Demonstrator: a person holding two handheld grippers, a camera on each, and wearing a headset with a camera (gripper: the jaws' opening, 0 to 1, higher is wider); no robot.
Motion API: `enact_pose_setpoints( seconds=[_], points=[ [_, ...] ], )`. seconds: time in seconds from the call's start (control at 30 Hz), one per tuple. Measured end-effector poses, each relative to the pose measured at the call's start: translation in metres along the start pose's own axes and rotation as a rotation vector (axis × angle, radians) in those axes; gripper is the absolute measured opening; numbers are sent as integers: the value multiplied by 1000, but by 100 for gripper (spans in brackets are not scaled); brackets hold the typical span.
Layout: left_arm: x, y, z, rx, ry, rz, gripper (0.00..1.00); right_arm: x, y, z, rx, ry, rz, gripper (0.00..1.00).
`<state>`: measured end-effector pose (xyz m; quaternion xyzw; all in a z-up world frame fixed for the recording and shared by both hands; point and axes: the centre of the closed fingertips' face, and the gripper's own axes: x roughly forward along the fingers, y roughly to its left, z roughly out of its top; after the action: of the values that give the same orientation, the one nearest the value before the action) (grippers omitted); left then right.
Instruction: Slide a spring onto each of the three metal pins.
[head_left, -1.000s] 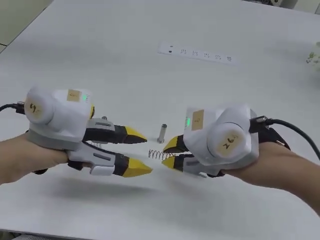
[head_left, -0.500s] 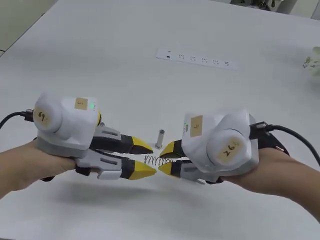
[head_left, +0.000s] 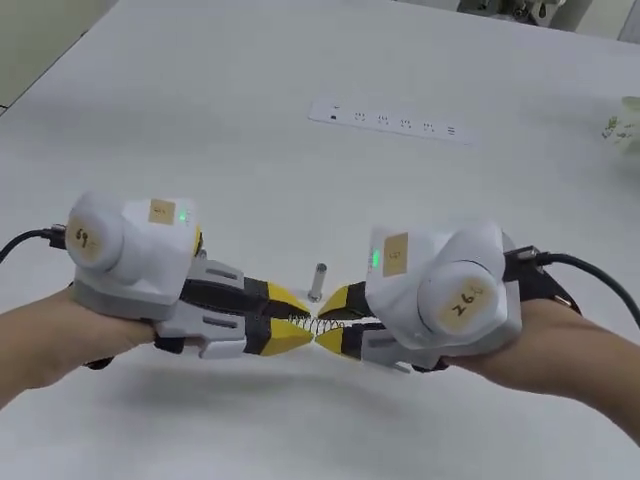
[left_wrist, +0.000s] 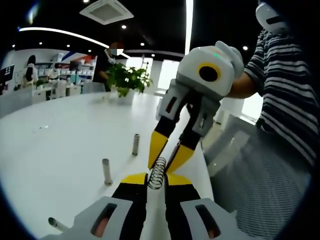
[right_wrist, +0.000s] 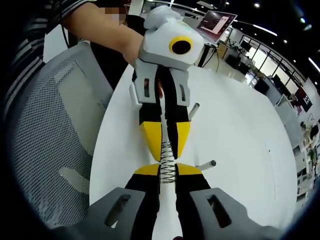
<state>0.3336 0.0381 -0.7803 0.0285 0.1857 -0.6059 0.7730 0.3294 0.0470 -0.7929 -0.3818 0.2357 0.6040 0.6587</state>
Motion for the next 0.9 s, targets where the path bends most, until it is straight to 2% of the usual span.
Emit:
enact_pose_setpoints(
  seconds=[0.23, 0.5, 0.9],
  points=[
    [0, -3, -1, 23, 2, -13, 3, 0, 1, -1, -5, -1, 2, 7],
    [-1, -3, 1, 32, -6, -22, 2, -2, 0, 1, 3, -10, 1, 7],
    [0, -9, -1, 34, 2, -61, 2, -2, 6, -2, 25, -21, 22, 8]
  ],
)
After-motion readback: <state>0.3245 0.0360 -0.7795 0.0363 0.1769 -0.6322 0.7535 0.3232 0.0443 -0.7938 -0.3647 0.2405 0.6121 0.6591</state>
